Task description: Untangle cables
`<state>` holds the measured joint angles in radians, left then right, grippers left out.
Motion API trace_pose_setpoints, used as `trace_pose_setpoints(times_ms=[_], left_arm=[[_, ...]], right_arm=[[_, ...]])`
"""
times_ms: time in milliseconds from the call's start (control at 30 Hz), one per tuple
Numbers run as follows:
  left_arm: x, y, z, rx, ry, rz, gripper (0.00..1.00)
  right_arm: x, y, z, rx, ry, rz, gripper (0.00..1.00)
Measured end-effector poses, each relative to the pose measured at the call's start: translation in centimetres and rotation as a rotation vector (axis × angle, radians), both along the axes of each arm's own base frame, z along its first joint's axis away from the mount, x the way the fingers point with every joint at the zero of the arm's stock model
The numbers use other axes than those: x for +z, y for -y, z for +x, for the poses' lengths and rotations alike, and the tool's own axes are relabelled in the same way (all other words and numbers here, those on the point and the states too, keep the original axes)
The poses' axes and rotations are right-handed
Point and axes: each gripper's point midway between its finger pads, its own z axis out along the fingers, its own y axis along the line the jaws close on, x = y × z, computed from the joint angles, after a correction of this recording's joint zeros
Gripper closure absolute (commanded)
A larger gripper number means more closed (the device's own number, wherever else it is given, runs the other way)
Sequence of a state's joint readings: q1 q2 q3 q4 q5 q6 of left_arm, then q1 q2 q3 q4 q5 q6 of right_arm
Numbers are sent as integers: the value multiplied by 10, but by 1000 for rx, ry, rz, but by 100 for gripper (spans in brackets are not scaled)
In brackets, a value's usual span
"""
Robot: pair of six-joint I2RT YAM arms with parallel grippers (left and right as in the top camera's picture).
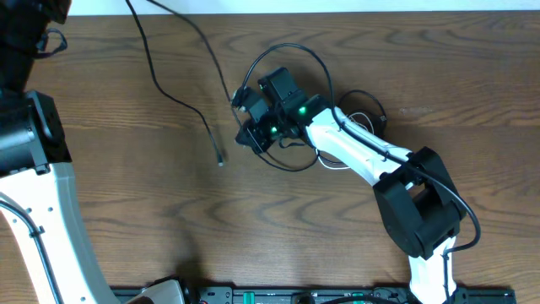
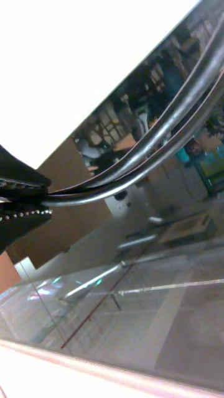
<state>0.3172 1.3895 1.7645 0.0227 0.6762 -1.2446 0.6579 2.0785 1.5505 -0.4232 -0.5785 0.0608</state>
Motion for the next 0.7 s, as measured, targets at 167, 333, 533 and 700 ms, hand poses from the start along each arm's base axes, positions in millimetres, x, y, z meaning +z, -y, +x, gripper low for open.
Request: trace_pose_setpoints(times_ms=[167, 333, 533, 700], left_arm=[[-18, -1, 5, 17, -57, 50, 93], [-25, -2, 6, 31, -62, 115, 93], [-28, -1, 8, 33, -66, 145, 92], [-32, 18, 11, -3, -50, 209, 93]], right_arm=[[35, 15, 22, -108, -3, 47, 99], [165, 50, 57, -235, 204, 236, 99], [341, 113, 48, -394, 576, 463, 99], [405, 141, 35, -505, 747, 542, 99]])
